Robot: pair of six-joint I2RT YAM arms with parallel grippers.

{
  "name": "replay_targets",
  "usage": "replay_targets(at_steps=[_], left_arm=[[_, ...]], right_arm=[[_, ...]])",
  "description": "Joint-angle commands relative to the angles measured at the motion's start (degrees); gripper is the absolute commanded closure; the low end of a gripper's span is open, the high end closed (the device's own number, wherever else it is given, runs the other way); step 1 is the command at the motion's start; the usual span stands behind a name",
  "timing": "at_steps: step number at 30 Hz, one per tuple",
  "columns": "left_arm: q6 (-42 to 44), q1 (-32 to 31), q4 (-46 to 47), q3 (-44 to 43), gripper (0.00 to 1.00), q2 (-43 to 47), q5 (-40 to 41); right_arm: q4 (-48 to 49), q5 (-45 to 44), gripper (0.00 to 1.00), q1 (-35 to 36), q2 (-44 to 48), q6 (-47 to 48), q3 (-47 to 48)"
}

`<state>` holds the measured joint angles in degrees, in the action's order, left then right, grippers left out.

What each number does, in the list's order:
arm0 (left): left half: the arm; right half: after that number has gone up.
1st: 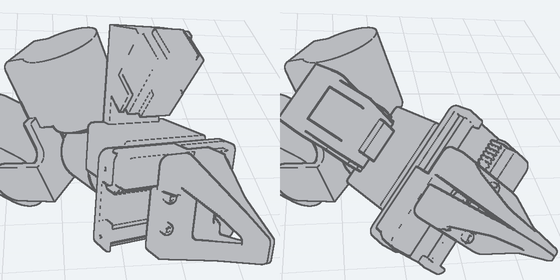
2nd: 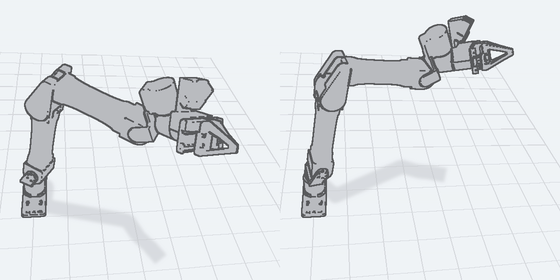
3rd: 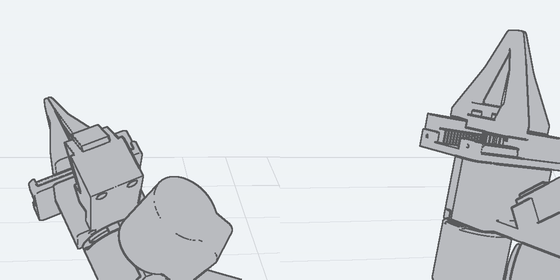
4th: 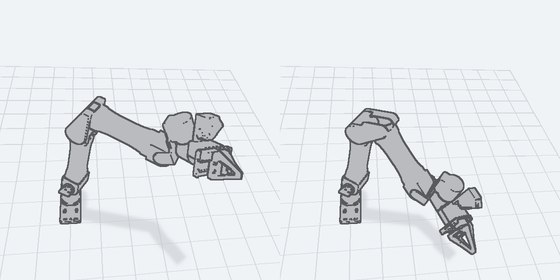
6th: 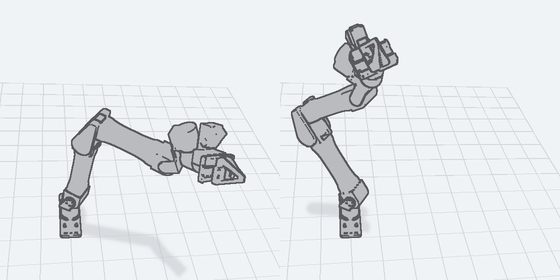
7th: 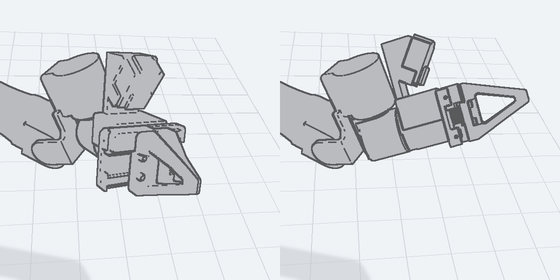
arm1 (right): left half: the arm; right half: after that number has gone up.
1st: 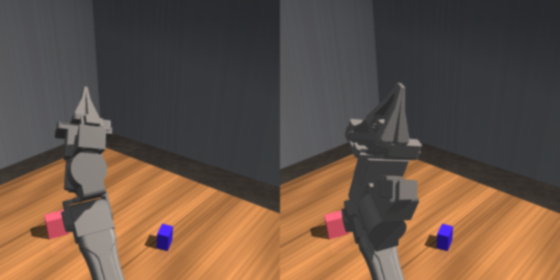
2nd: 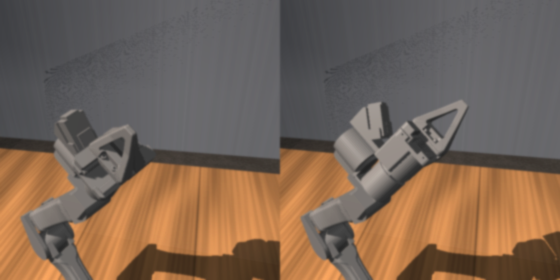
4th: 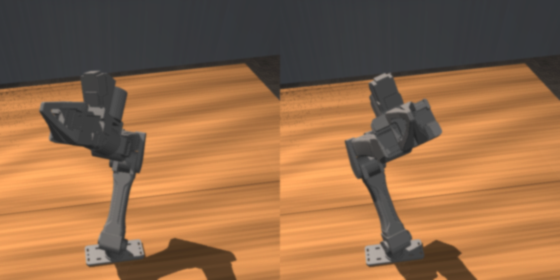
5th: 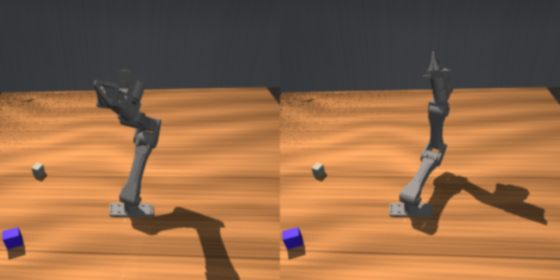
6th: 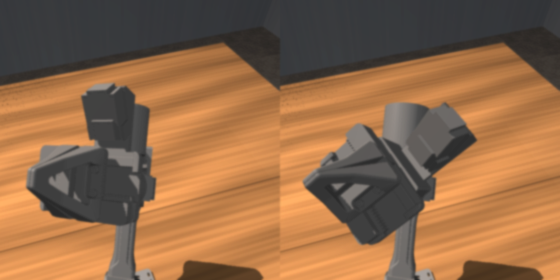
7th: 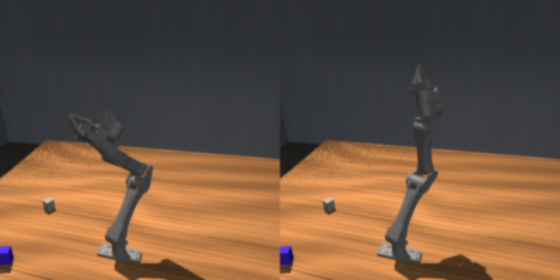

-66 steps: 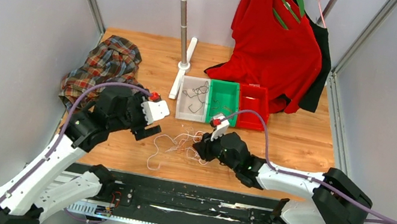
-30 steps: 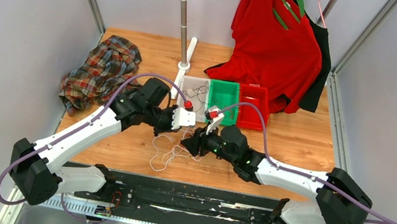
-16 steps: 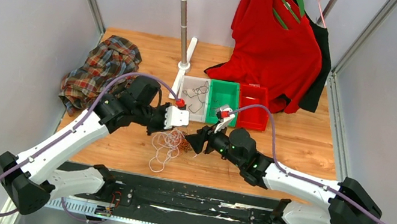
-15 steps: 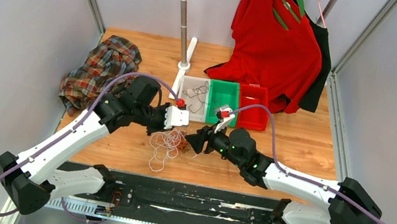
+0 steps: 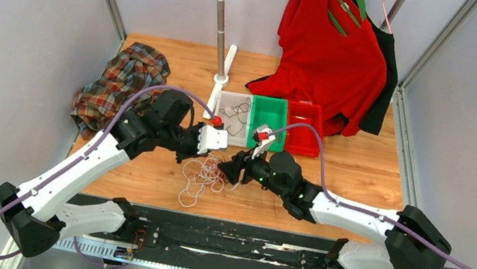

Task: Untangle the cables
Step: Untie the cable.

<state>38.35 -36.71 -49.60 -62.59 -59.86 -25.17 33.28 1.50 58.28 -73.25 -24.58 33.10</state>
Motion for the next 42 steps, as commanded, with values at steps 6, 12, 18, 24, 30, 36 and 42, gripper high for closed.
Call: replay_targets(at_steps=[6, 12, 18, 24, 30, 36, 42], left_arm=[[-3.13, -2.06, 0.13, -3.43, 0.99, 0.27, 0.10], [-4.37, -2.75, -0.71, -5.62, 1.00, 0.02, -0.03], [-5.02, -3.01, -2.34, -8.97, 0.99, -0.07, -1.43], [-5.35, -3.02, -4.77, -13.30, 1.00, 0.69, -4.81], [-6.82, -3.02, -7.72, -22.72, 0.99, 0.82, -6.20], [-6.60, -3.02, -10.24, -31.93, 1.00, 1.87, -5.16], [-4.19, -3.02, -10.60, -34.89, 1.00, 2.63, -2.04]], right_arm=[[4.91, 1.03, 0.43, 1.06, -4.72, 0.93, 4.11], [5.90, -1.23, 0.43, 2.41, -8.38, 1.76, 6.09], [8.90, -5.26, 0.45, 3.19, -11.95, 1.20, 7.32], [9.87, -10.08, 0.50, 3.33, -13.19, 0.26, 6.16], [10.48, -17.15, 0.56, 3.20, -14.34, 0.56, 1.00], [11.37, -21.24, 0.69, 1.97, -14.34, -0.52, -4.94], [9.14, -23.08, 0.85, 1.40, -10.35, -0.44, -9.06]])
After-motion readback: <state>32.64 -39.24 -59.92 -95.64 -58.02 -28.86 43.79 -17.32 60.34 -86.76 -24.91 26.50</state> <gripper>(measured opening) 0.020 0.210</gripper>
